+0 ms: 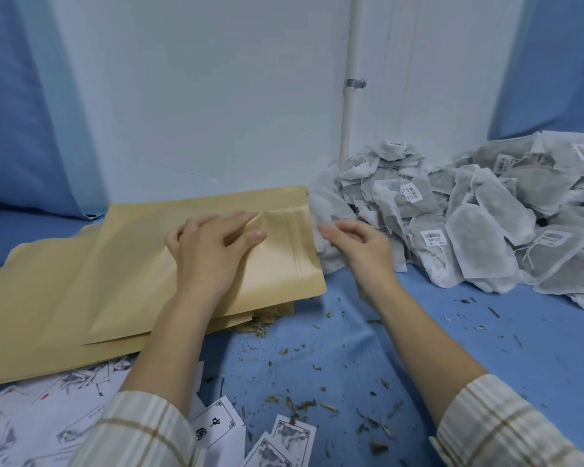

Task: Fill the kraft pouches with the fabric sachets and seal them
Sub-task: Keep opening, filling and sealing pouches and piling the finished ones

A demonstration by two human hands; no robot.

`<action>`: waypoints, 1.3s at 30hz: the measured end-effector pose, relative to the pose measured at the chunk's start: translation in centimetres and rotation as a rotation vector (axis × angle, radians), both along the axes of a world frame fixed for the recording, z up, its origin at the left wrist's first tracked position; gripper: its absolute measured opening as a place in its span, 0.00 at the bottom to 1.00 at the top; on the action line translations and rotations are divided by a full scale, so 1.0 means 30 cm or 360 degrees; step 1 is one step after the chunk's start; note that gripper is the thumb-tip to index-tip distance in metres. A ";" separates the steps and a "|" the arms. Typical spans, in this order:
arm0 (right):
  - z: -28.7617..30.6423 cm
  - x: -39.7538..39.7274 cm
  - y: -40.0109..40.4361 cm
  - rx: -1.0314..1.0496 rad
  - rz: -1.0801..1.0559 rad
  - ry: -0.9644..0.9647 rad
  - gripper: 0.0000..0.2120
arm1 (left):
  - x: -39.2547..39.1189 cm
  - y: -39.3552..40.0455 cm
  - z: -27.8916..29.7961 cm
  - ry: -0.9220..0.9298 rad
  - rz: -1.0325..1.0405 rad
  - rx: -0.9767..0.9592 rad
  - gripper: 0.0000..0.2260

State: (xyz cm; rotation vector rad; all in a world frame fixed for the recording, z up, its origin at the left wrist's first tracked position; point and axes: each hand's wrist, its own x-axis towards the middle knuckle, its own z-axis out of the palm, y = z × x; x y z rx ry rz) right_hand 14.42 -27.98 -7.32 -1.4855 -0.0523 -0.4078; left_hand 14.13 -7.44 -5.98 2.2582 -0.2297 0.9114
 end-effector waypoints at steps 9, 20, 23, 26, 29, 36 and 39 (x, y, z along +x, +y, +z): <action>0.036 -0.018 0.083 -0.0331 0.0216 0.0452 0.13 | -0.032 -0.050 0.032 0.0089 -0.0456 -0.0059 0.11; 0.018 -0.001 0.095 -0.0384 -0.0006 0.0011 0.11 | -0.012 -0.025 0.015 -0.0010 -0.0105 0.0013 0.12; -0.058 0.038 0.034 -0.1099 -0.0459 -0.0100 0.11 | 0.004 0.016 0.007 -0.0041 0.0075 -0.0064 0.12; -0.134 0.066 0.003 -0.1944 -0.0196 0.0315 0.29 | 0.012 0.029 -0.001 -0.0007 0.0097 -0.0138 0.11; -0.151 0.074 0.005 -0.2154 -0.0219 0.0233 0.35 | 0.015 0.036 -0.002 0.0014 0.0084 -0.0168 0.09; -0.142 0.081 -0.004 -0.1845 -0.0761 -0.0179 0.13 | 0.014 0.053 -0.001 0.0014 0.0201 -0.0130 0.10; -0.108 0.069 -0.045 -0.1043 -0.1012 -0.0136 0.16 | 0.016 0.060 0.001 0.0003 0.0283 -0.0090 0.11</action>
